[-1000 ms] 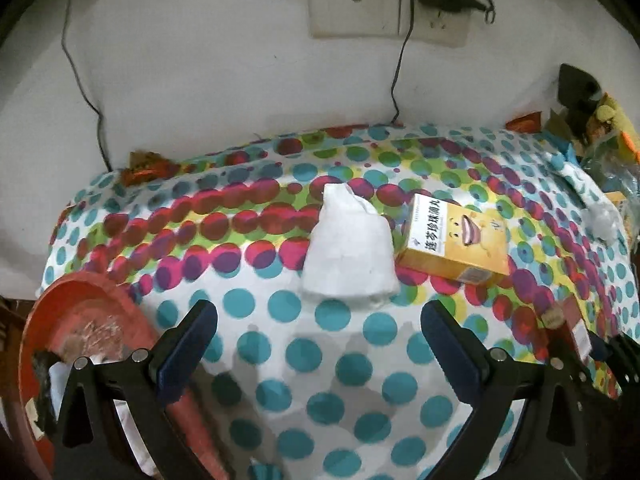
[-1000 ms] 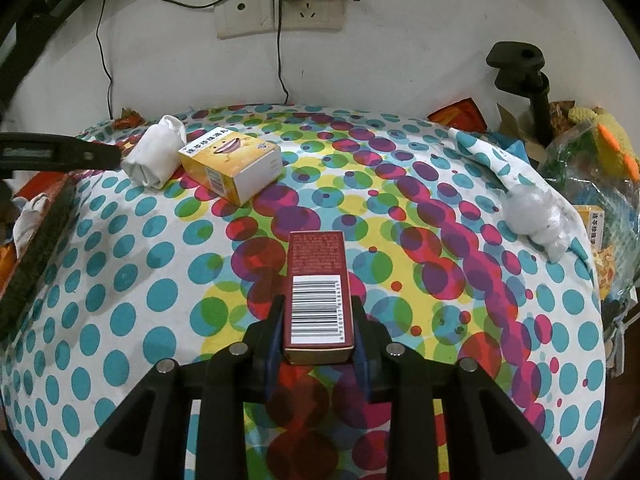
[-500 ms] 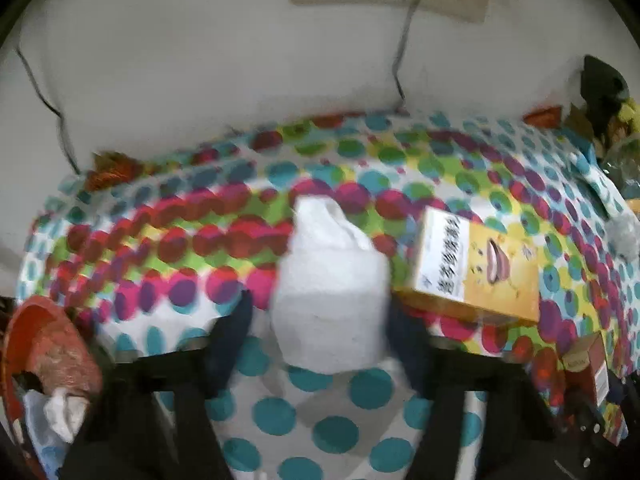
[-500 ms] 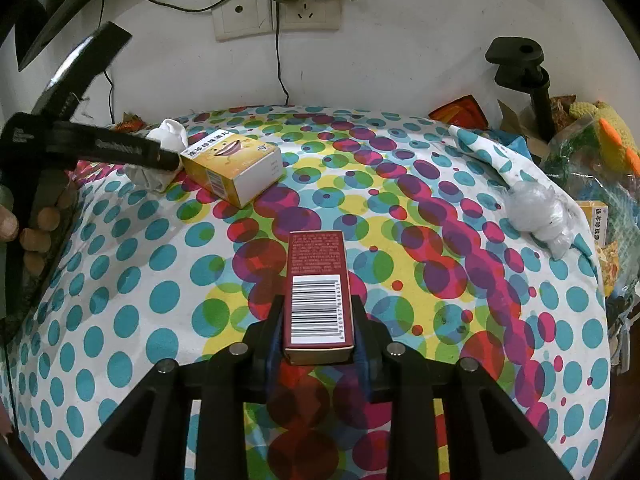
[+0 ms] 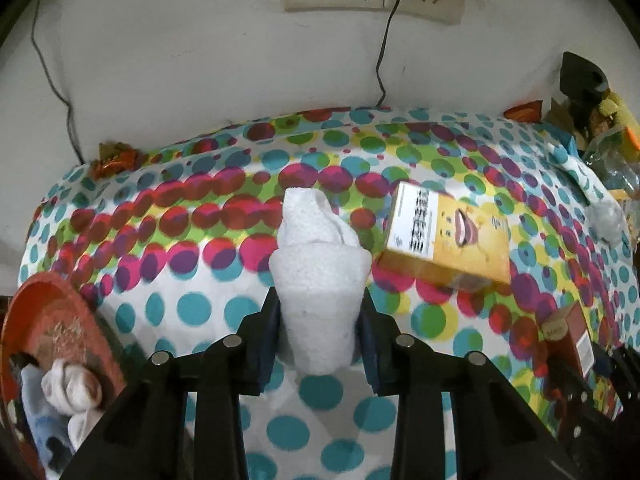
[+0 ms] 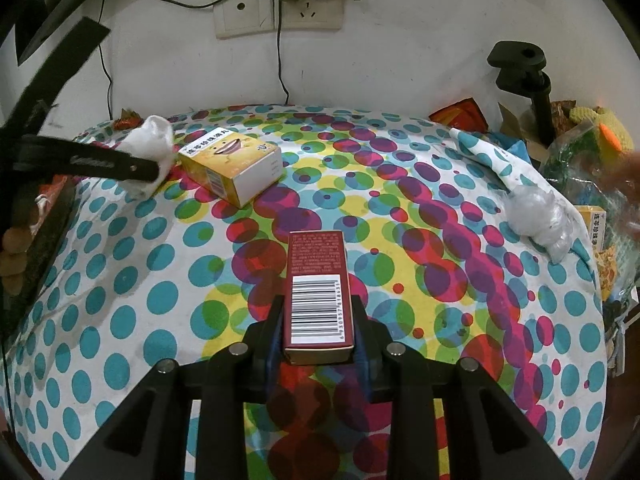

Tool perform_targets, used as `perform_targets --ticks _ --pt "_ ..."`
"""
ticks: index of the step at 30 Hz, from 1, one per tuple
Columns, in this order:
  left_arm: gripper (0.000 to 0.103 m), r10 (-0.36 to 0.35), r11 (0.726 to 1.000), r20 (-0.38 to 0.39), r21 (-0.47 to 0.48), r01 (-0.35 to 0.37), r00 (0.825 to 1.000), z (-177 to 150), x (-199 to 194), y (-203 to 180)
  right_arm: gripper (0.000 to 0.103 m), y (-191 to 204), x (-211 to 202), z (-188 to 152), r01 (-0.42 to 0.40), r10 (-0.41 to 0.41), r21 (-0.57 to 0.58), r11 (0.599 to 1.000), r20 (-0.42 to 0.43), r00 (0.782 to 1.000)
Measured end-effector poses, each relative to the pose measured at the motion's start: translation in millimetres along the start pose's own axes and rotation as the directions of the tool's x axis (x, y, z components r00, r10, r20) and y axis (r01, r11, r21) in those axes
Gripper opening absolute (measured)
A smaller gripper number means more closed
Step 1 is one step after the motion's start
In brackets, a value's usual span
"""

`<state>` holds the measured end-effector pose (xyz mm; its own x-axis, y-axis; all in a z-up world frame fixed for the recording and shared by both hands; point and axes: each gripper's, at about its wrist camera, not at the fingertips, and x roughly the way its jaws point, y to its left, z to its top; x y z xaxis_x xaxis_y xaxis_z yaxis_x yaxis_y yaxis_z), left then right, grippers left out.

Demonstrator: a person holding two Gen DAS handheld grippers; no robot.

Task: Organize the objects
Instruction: 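Grasp the white sock with the left gripper while the right gripper holds the red box, then carry the white sock to the red tray and release it with the left gripper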

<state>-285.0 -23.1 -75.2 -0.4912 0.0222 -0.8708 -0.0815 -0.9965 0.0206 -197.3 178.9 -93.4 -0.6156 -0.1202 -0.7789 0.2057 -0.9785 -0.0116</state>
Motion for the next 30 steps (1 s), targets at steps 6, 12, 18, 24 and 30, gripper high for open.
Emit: perform_targets --ticks 6,12,18,24,30 --pt "0.033 -0.009 1.0 0.023 -0.017 0.009 1.0 -23 -27 6 0.03 1 0 0 0.004 -0.004 -0.003 1.0 0.0 1.0" --pt "0.033 -0.023 0.998 0.043 -0.05 0.025 0.999 -44 -67 19 0.03 1 1 1 0.009 -0.009 -0.007 1.0 -0.001 1.0" --pt "0.033 -0.012 0.998 0.083 -0.064 0.018 0.996 -70 -116 42 0.03 2 0 1 0.011 -0.011 -0.01 1.0 -0.001 1.0" --pt "0.033 0.063 0.993 0.088 -0.102 -0.054 0.994 -95 -143 82 0.03 2 0 1 0.014 -0.014 -0.012 1.0 0.0 1.0" --pt "0.033 0.11 0.981 0.09 -0.169 -0.094 0.99 -115 -159 122 0.03 3 0 1 0.018 -0.019 -0.016 1.0 0.0 1.0"
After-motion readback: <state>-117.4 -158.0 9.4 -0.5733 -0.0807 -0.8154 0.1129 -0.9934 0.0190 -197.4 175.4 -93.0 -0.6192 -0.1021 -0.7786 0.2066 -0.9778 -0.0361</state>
